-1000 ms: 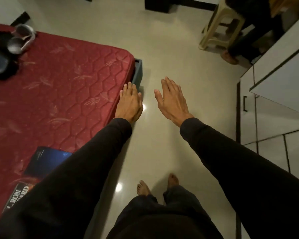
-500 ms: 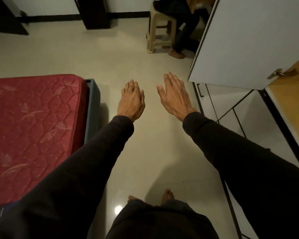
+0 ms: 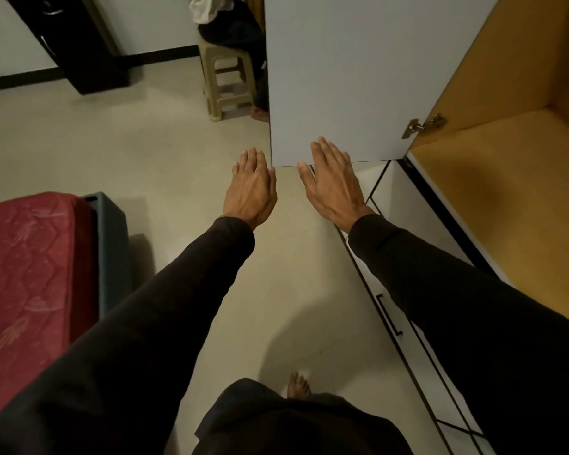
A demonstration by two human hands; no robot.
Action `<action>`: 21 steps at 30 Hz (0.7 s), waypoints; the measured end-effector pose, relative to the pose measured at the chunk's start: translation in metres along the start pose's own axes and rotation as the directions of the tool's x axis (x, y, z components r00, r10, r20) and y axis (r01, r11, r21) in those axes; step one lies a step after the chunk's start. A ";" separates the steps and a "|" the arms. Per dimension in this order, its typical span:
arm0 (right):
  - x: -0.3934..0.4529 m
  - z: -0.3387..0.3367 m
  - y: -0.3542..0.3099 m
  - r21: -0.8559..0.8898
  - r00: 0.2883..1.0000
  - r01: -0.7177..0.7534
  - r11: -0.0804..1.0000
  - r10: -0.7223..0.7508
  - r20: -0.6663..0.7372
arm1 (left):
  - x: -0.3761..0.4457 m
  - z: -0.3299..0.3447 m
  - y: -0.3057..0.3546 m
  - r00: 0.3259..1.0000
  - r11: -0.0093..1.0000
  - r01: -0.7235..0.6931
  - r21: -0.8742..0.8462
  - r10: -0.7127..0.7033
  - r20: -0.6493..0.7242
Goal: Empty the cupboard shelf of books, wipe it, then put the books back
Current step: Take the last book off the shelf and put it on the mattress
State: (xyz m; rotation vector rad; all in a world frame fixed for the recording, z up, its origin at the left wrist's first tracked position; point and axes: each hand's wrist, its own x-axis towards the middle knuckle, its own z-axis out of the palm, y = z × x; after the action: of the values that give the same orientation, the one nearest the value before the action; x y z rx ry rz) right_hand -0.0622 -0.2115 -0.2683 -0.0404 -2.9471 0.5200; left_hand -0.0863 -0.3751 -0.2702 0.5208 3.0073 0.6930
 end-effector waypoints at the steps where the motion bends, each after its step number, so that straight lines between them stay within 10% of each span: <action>1: -0.001 -0.003 0.009 -0.007 1.000 -0.015 1.000 0.015 -0.014 | 0.004 0.003 0.008 1.000 1.000 -0.030 -0.006 0.029 -0.004; 21: 0.026 -0.090 0.090 -0.088 0.862 -0.450 0.889 0.406 -0.304 | 0.129 -0.005 0.131 0.806 0.807 -0.586 -0.081 0.590 0.046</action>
State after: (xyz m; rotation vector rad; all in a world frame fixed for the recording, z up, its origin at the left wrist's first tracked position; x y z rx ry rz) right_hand -0.0745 -0.0951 -0.2113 -0.7437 -2.6852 0.2968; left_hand -0.1672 -0.2250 -0.2018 1.4771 2.7258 0.7555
